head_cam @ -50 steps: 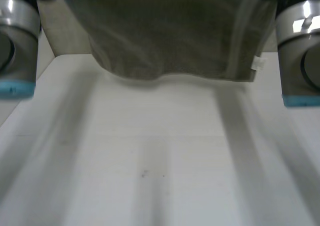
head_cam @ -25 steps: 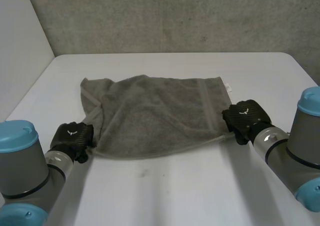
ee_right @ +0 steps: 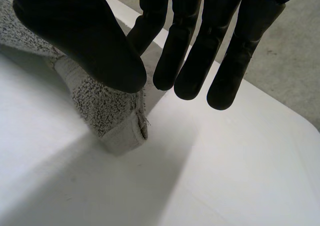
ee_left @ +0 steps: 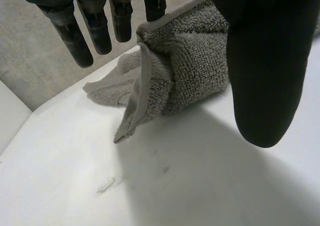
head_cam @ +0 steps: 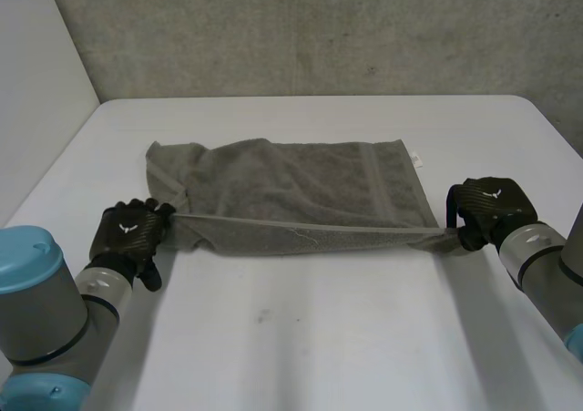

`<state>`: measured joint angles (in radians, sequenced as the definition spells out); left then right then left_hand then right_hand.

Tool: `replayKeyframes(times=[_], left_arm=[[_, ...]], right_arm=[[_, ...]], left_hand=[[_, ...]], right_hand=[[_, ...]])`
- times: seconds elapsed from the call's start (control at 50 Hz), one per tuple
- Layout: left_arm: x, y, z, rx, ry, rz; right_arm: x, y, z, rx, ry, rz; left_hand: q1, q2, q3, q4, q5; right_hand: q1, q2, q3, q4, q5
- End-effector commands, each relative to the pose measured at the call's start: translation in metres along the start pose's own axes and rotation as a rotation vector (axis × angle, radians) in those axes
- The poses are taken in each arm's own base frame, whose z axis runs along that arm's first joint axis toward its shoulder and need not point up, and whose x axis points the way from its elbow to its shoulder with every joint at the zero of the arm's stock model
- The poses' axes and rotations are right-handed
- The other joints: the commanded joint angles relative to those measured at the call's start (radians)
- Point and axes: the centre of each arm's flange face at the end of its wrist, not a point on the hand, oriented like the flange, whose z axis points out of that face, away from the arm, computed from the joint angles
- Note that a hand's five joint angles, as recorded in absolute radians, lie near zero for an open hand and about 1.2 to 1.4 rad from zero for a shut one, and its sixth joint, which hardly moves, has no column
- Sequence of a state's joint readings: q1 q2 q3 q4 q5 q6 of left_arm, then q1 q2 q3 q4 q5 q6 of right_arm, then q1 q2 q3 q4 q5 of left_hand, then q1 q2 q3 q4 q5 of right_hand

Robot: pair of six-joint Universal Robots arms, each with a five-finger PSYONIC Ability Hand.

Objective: Fold the towel.

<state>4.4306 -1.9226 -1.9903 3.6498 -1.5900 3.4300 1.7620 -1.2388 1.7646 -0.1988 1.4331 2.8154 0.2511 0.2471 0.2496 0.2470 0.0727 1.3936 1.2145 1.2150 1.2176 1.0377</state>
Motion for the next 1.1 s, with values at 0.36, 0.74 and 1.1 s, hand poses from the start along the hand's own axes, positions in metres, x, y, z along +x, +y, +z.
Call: replayKeyframes(times=[0.36, 0.74, 1.1], left_arm=[[-0.03, -0.042, -0.018, 0.033, 0.069, -0.196], [-0.035, -0.028, -0.01, -0.065, 0.072, -0.221], [-0.028, -0.007, 0.005, -0.045, 0.108, -0.047]], right_arm=[[-0.009, 0.01, 0.001, -0.031, -0.033, -0.004], [-0.009, 0.011, 0.001, -0.03, -0.035, -0.006], [-0.009, 0.011, 0.001, -0.029, -0.033, -0.006]], left_hand=[[0.329, 0.333, 0.331, 0.333, 0.333], [-0.014, -0.01, -0.013, -0.01, -0.01], [0.03, 0.034, 0.031, 0.034, 0.034]], right_hand=[[0.003, 0.182, 0.181, 0.179, 0.184], [0.003, 0.182, 0.181, 0.179, 0.184], [0.003, 0.182, 0.181, 0.179, 0.184]])
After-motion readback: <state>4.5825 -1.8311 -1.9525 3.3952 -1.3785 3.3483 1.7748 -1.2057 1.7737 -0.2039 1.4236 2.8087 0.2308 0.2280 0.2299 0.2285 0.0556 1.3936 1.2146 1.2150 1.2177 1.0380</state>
